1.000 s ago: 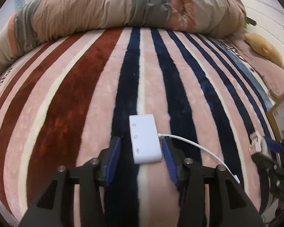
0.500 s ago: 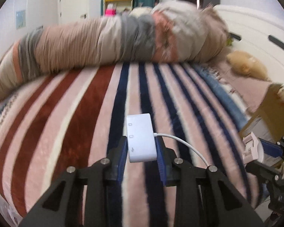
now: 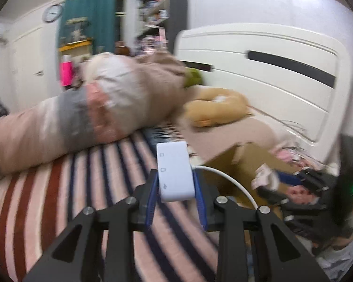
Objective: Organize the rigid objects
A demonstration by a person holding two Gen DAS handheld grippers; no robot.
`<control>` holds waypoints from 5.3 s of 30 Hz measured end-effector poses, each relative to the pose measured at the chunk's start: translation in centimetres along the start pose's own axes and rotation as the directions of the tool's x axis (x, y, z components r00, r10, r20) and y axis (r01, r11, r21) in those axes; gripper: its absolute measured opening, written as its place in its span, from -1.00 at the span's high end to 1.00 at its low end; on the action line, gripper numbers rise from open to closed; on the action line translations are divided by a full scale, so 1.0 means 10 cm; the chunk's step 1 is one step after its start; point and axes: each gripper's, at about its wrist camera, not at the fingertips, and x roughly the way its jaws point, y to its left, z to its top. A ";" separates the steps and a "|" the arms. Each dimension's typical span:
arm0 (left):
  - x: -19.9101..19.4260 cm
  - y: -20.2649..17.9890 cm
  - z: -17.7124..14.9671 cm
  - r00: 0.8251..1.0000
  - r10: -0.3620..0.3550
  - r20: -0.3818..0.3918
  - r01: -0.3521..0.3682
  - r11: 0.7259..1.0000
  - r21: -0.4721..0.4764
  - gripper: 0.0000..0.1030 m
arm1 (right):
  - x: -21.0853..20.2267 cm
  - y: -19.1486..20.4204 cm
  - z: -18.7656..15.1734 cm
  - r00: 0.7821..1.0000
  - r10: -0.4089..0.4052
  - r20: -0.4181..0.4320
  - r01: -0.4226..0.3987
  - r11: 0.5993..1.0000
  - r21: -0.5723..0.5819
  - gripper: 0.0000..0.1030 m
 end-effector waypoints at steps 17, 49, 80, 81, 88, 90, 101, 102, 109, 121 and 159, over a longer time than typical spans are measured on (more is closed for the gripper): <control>0.86 -0.90 -0.07 0.961 -0.074 -0.267 0.118 0.981 0.152 0.48 | 0.13 -0.49 -0.46 0.992 -0.030 -0.125 0.033 0.999 0.027 0.24; -0.32 0.10 -0.28 0.981 0.188 0.041 -0.178 0.968 -0.176 -0.97 | -0.01 -0.24 0.29 0.977 0.183 0.106 -0.181 0.983 -0.030 -0.94; -0.37 0.30 -0.55 0.961 0.277 0.022 -0.264 0.934 -0.242 -0.97 | -0.05 -0.15 0.26 0.961 0.234 0.146 -0.234 0.972 -0.018 -0.98; -0.36 0.30 -0.54 0.960 0.279 0.020 -0.266 0.934 -0.240 -0.97 | -0.05 -0.15 0.26 0.961 0.235 0.145 -0.235 0.972 -0.019 -0.98; -0.38 0.30 -0.54 0.959 0.282 0.022 -0.269 0.934 -0.237 -0.97 | -0.06 -0.17 0.24 0.962 0.229 0.146 -0.230 0.973 -0.013 -0.98; -0.38 0.31 -0.54 0.958 0.286 0.022 -0.273 0.932 -0.237 -0.97 | -0.06 -0.17 0.24 0.962 0.232 0.146 -0.232 0.973 -0.012 -0.98; -0.38 0.31 -0.54 0.958 0.285 0.023 -0.272 0.933 -0.235 -0.97 | -0.05 -0.20 0.24 0.962 0.231 0.146 -0.232 0.973 -0.014 -0.98; -0.38 0.30 -0.54 0.958 0.285 0.022 -0.272 0.933 -0.235 -0.97 | -0.05 -0.20 0.24 0.962 0.232 0.146 -0.232 0.973 -0.014 -0.98; -0.38 0.31 -0.54 0.958 0.287 0.025 -0.274 0.933 -0.233 -0.97 | -0.04 -0.22 0.24 0.961 0.236 0.146 -0.236 0.972 -0.016 -0.98; -0.39 0.32 -0.54 0.957 0.289 0.025 -0.275 0.933 -0.232 -0.97 | -0.04 -0.23 0.24 0.961 0.234 0.146 -0.235 0.972 -0.012 -0.98; -0.41 0.33 -0.55 0.957 0.289 0.028 -0.276 0.934 -0.225 -0.98 | -0.05 -0.23 0.23 0.961 0.233 0.146 -0.234 0.972 -0.010 -0.98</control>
